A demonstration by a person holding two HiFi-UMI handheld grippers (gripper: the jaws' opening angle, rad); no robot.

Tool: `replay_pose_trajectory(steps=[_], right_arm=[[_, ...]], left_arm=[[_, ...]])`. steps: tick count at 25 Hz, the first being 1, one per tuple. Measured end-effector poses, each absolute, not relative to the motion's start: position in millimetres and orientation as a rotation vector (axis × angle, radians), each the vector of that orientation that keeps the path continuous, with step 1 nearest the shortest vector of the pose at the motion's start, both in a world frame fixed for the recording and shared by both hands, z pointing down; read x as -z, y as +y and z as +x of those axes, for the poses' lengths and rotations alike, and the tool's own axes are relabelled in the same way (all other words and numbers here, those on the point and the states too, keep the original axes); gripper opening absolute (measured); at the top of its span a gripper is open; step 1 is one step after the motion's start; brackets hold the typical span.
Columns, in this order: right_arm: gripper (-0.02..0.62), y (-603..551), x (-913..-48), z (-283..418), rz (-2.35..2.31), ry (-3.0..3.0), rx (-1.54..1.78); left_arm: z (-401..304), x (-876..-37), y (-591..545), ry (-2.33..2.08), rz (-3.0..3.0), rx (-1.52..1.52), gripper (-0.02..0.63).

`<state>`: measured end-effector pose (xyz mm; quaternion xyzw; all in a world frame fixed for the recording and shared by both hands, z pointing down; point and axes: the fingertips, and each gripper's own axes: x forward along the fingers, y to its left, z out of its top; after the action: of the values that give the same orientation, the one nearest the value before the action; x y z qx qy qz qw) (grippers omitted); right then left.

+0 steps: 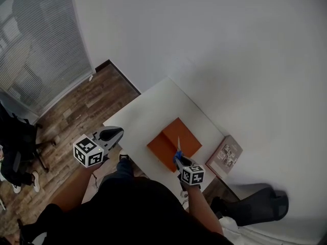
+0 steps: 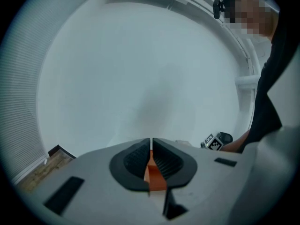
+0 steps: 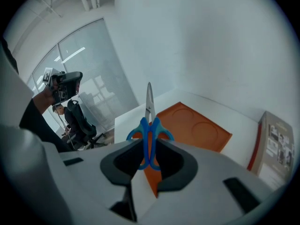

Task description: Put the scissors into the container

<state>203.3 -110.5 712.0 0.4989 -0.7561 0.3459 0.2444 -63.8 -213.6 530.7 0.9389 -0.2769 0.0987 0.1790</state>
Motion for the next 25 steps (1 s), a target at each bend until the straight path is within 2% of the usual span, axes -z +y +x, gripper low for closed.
replay_pose_trajectory(steps=[25], right_arm=[[0.083, -125, -808, 185, 1.127, -1.872, -0.975]], left_arm=[[-77, -555, -267, -0.771, 2.591, -0.344, 0.018]])
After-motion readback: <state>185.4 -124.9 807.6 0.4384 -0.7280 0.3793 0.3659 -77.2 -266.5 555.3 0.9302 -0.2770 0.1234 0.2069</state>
